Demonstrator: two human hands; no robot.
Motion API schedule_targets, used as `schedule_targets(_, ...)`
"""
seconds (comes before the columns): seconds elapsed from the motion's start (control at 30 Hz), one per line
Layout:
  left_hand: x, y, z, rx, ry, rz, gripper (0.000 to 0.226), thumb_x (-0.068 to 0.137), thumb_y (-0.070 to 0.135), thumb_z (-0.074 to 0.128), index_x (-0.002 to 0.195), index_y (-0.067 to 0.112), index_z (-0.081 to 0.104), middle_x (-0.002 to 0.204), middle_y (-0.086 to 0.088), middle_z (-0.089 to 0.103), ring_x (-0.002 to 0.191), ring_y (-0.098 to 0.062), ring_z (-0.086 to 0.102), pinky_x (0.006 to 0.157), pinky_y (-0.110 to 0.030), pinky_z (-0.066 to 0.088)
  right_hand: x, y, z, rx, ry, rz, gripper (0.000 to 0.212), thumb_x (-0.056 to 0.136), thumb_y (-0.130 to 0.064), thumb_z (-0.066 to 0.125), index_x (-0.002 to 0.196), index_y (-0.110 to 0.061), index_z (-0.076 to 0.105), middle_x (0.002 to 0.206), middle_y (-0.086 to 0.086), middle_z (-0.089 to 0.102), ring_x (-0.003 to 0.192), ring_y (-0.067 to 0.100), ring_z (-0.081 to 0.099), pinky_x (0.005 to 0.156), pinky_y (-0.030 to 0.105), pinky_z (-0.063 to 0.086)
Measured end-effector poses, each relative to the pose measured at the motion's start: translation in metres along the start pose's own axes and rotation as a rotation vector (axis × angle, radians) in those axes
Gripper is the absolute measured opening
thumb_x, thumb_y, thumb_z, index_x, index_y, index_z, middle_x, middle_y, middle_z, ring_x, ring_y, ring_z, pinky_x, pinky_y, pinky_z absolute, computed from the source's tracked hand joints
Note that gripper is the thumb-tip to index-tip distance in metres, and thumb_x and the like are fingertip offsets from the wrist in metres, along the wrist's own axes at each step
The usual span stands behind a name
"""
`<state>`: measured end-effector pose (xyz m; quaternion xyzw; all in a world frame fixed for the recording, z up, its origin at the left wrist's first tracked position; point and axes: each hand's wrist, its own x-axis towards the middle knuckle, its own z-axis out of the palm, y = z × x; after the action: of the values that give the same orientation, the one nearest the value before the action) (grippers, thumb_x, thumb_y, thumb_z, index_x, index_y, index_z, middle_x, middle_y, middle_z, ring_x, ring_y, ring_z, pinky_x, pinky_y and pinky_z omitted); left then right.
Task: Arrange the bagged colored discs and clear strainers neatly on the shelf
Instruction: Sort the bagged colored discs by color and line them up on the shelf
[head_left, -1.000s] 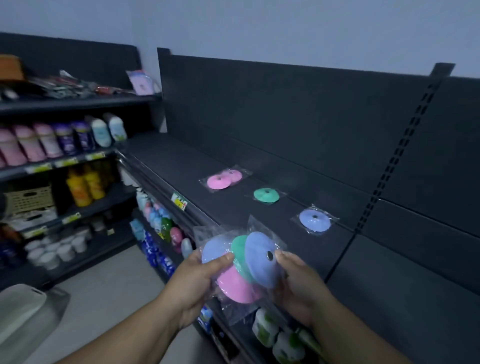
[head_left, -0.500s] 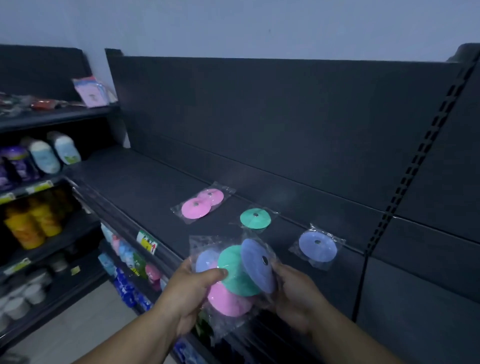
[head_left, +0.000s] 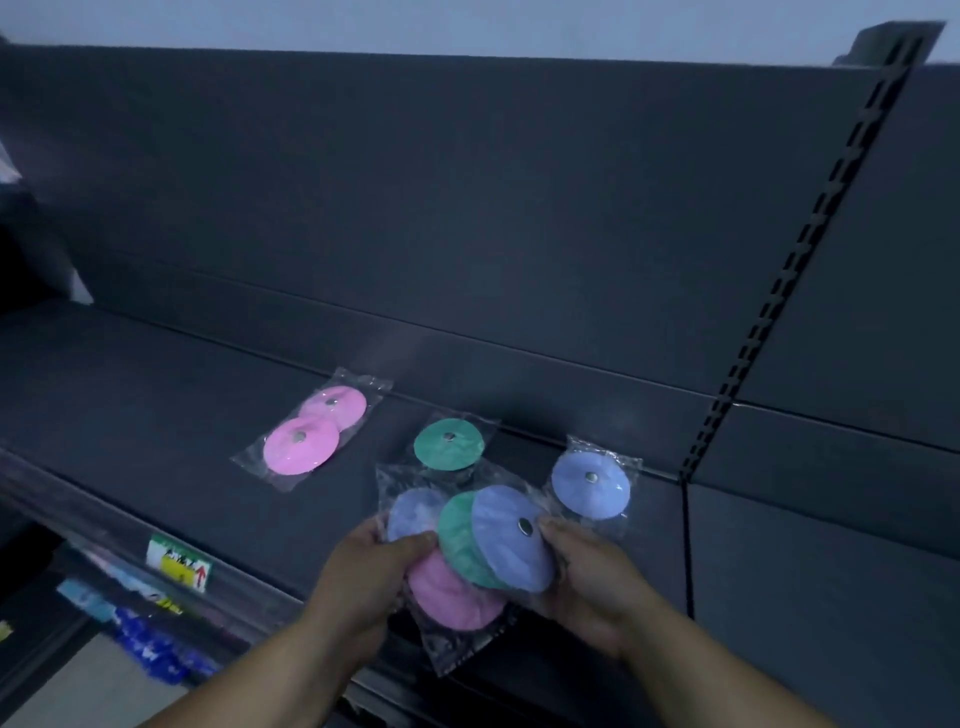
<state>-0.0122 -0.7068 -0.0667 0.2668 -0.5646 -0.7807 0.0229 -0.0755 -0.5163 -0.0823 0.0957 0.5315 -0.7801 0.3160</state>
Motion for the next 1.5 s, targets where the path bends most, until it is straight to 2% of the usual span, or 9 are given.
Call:
schedule_targets(0.17,0.022,0.011,-0.010,0.066,0.019,0.015,0.020,0.081,-0.006,0.066,0.097,0.004,0.064,0.085,-0.019,0.073,0.068,-0.030,0.069,0.051,-0.029,0.056,0.002,-0.002,0.000,-0.089,0.207,-0.035,0.024,0.098,-0.024,0.051,0.114,-0.008,0.058,0.104,0.012,0.072,0.087,0.027,0.066,0.058,0.029,0.050)
schedule_targets(0.37,0.050,0.027,-0.027,0.106,-0.024,0.050,0.023,0.081,-0.005,0.067,0.102,0.004,0.066,0.088,-0.016,0.074,0.080,-0.034,0.071,0.072,-0.041,0.058,0.016,-0.024,-0.030,-0.386,0.627,-0.189,0.020,0.093,-0.028,0.058,0.104,-0.012,0.058,0.078,0.006,0.061,0.064,0.021,0.055,0.054,0.030,0.048)
schedule_targets(0.47,0.054,0.033,-0.033,0.108,-0.042,0.070,0.023,0.080,-0.006,0.067,0.101,0.005,0.067,0.087,-0.014,0.074,0.080,-0.033,0.071,0.073,-0.041,0.057,0.023,-0.022,-0.032,-0.729,0.782,-0.234,0.048,0.081,-0.041,0.068,0.121,-0.018,0.053,0.105,0.003,0.065,0.091,0.024,0.064,0.081,0.037,0.053)
schedule_targets(0.6,0.059,0.039,-0.042,0.108,-0.047,0.086,0.021,0.080,-0.007,0.067,0.096,0.007,0.067,0.082,-0.011,0.075,0.075,-0.030,0.072,0.070,-0.039,0.057,0.019,-0.006,-0.017,-1.174,0.827,-0.359,0.083,0.074,-0.052,0.073,0.142,-0.027,0.033,0.152,-0.001,0.024,0.138,0.023,0.026,0.112,0.035,0.030)
schedule_targets(0.77,0.066,0.041,-0.052,0.089,-0.053,0.083,0.021,0.081,-0.006,0.067,0.099,0.007,0.067,0.088,-0.013,0.075,0.082,-0.033,0.071,0.077,-0.044,0.057,0.030,0.018,-0.007,-1.652,0.606,-0.374,0.072,0.082,-0.066,0.052,0.145,-0.043,0.027,0.161,-0.008,0.003,0.148,0.022,0.001,0.120,0.038,0.007)
schedule_targets(0.9,0.072,0.044,-0.060,0.071,-0.072,0.069,0.022,0.082,-0.004,0.067,0.102,0.006,0.067,0.092,-0.014,0.074,0.084,-0.032,0.071,0.076,-0.042,0.057,0.037,0.018,-0.005,-1.714,0.682,-0.269,0.057,0.091,-0.062,0.035,0.143,-0.038,0.037,0.160,-0.005,0.013,0.148,0.023,0.006,0.119,0.042,0.007)
schedule_targets(1.03,0.075,0.048,-0.067,0.063,-0.120,0.067,0.021,0.083,-0.003,0.066,0.102,0.006,0.067,0.093,-0.013,0.074,0.086,-0.031,0.071,0.075,-0.040,0.057,0.042,0.021,0.023,-1.273,0.766,-0.583,0.057,0.088,-0.063,0.038,0.117,-0.022,0.063,0.131,0.001,0.059,0.123,0.016,0.051,0.107,0.030,0.035)
schedule_targets(1.2,0.076,0.051,-0.075,0.044,-0.213,0.045,0.024,0.084,0.000,0.064,0.107,0.006,0.066,0.100,-0.013,0.074,0.091,-0.030,0.071,0.074,-0.037,0.059,0.040,0.013,0.090,-0.267,0.224,-0.134,0.044,0.075,-0.039,0.076,0.104,-0.009,0.063,0.097,0.007,0.074,0.076,0.012,0.068,0.065,0.022,0.051)
schedule_targets(1.5,0.095,0.065,-0.114,0.053,-0.093,0.119,0.024,0.083,0.000,0.067,0.106,0.009,0.067,0.100,-0.010,0.074,0.094,-0.029,0.070,0.088,-0.044,0.053,0.054,0.008,0.089,-0.096,0.263,-0.025,0.006,0.092,-0.017,0.062,0.096,-0.021,0.061,0.088,0.002,0.073,0.064,0.012,0.067,0.054,0.025,0.053)
